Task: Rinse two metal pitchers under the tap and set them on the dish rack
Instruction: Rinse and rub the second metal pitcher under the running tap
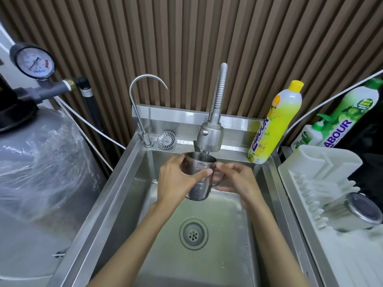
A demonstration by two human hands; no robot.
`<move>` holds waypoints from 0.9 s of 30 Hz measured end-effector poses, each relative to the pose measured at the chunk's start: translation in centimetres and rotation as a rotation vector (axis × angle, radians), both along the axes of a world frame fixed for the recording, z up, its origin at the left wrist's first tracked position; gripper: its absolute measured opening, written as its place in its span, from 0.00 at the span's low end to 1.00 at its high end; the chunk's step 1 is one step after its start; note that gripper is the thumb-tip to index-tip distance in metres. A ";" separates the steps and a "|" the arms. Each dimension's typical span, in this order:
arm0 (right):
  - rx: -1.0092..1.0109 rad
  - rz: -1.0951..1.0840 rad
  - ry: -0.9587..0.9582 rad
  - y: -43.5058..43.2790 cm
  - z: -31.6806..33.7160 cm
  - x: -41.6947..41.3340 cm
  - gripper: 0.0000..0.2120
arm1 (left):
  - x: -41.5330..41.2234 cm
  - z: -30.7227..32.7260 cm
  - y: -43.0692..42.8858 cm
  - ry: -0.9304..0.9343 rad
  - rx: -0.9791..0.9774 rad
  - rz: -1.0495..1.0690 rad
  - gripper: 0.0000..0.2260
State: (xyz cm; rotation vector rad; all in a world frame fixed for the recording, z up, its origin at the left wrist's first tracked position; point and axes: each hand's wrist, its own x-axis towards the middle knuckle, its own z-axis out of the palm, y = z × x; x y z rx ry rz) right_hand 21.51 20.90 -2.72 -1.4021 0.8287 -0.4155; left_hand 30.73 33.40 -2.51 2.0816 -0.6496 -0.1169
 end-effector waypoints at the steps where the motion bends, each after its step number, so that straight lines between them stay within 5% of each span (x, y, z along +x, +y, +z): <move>1: -0.077 -0.010 0.067 -0.3 0.6 -0.2 0.10 | -0.3 -0.2 0.0 0.072 -0.013 -0.011 0.21; 6: -0.613 -0.056 0.308 -0.6 3.3 -1.4 0.14 | -1.5 -1.9 -0.9 0.535 -0.201 -0.145 0.12; 9: -0.775 -0.065 0.241 0.0 3.5 -1.8 0.13 | -1.6 -2.5 -1.8 0.618 -0.371 -0.189 0.15; 14: -0.265 -0.085 -0.139 -0.1 2.0 -0.8 0.13 | -0.9 -1.5 -2.2 0.281 -0.370 -0.077 0.39; 18: 0.189 0.032 -0.247 0.2 -0.1 0.1 0.09 | -0.9 0.2 -0.7 -0.006 -0.266 -0.056 0.36; 22: 0.216 0.063 -0.121 0.8 -0.9 0.0 0.05 | -0.6 -0.3 0.3 -0.144 0.017 0.046 0.36; 27: 0.006 0.073 0.072 -0.8 1.0 -1.2 0.09 | -1.2 -0.5 0.0 0.065 -0.006 0.046 0.23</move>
